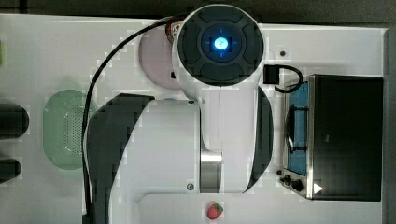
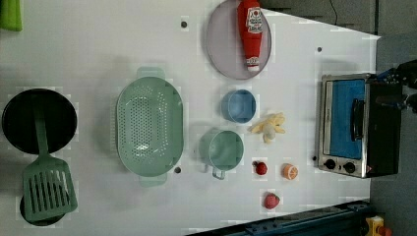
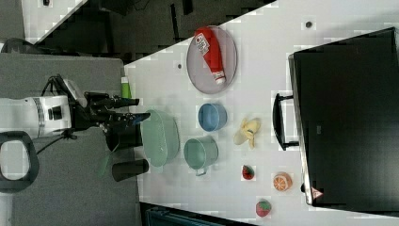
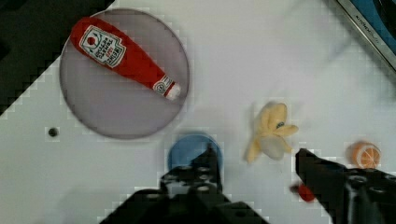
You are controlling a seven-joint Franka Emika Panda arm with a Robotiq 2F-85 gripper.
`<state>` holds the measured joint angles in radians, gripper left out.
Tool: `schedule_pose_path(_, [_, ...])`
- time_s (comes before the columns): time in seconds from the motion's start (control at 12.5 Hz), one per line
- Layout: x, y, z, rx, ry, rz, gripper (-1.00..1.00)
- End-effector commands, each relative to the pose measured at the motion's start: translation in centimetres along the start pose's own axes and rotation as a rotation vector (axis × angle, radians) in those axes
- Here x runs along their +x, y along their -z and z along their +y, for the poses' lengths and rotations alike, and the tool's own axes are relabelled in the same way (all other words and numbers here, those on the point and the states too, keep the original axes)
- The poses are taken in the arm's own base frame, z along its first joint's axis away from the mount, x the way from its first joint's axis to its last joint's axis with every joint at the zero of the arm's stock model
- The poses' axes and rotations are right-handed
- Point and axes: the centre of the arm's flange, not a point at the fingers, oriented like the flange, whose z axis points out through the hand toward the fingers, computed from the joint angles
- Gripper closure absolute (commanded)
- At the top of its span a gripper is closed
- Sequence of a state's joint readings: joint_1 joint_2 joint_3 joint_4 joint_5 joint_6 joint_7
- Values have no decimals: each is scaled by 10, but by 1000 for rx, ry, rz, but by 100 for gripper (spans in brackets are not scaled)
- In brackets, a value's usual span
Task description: Pick banana from table and place on oven.
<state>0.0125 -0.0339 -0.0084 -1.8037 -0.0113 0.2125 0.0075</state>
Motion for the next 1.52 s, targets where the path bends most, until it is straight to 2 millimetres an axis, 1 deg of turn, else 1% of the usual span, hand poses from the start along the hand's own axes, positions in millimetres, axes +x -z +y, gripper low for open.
schedule_pose_path(0.08, [-77, 53, 109, 24, -203, -20, -59])
schedule_pose_path(0.24, [-77, 52, 109, 22, -203, -22, -99])
schedule_pose_path(0.4, [-75, 46, 108, 21, -203, -22, -100])
schedule_pose_path(0.48, [-73, 39, 105, 23, -203, -21, -100])
schedule_pose_path(0.56, [-69, 26, 102, 19, -204, -23, -100])
schedule_pose_path(0.64, [-66, 7, 98, 7, -204, -33, -100])
schedule_pose_path(0.8, [-61, -39, 92, -11, -204, -47, -100])
schedule_pose_path(1.2, [-43, -173, 75, 6, -212, -23, -100])
schedule_pose_path(1.52, [-41, -273, 73, -37, -215, -50, -100])
